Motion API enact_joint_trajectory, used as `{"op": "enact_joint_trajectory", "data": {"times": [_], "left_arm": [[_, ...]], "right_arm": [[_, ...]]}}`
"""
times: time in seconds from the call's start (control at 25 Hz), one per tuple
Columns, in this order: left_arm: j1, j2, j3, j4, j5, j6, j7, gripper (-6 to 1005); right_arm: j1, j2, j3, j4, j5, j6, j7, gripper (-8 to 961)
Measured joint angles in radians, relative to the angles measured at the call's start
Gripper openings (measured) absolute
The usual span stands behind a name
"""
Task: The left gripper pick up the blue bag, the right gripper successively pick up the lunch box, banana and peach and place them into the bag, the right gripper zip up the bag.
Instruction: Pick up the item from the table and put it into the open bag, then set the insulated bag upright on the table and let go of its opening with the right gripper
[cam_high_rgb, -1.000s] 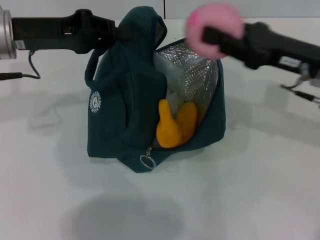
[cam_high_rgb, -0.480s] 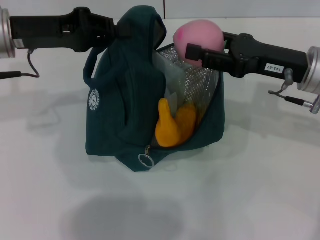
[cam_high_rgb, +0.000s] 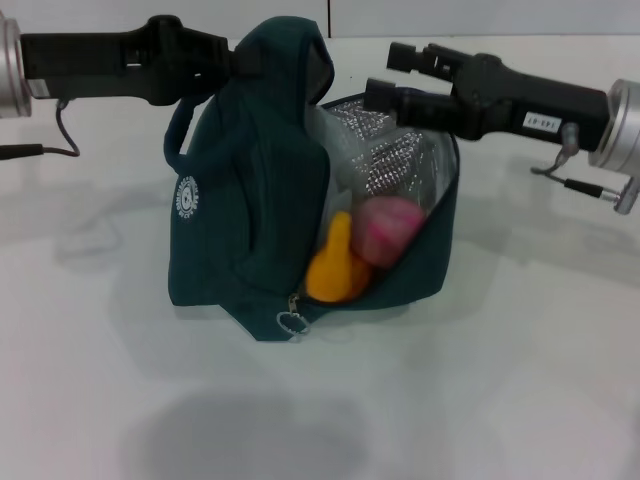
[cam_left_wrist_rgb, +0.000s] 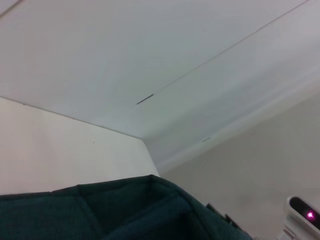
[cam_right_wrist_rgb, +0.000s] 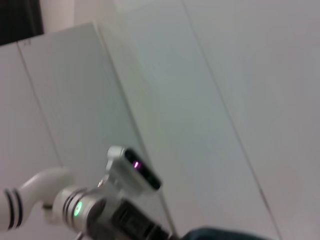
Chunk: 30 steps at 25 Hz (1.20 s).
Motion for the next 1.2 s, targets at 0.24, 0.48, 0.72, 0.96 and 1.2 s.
{"op": "enact_joint_trajectory", "data": {"times": [0.24,0.48,0.72,0.96,1.2], "left_arm": [[0.004,-0.001,0.000,0.000,0.000,0.001,0.000,33],[-0.001,-0.001,0.000,0.000,0.000,0.000,0.000,33],[-0.001,-0.005,0.000,0.000,0.000,0.000,0.001,33],[-0.006,-0.007,0.001,0.000,0.000,0.000,0.001,33],[-0.009,-0.006,0.000,0.000,0.000,0.000,0.001,33]], "right_arm": [[-0.090,-0.015,0.034,-0.001,0.085,0.005,0.159,875],[-0.246,-0.021,0.058,0.010,0.087,0.014,0.376,861],[-0.245,-0.010,0.037,0.107,0.075,0.036,0.481,845],[-0.134,-0.006,-0.010,0.205,0.074,0.051,0.494,829],[-0.109,-0.010,-0.094,0.196,0.075,0.107,0.530,812]]}}
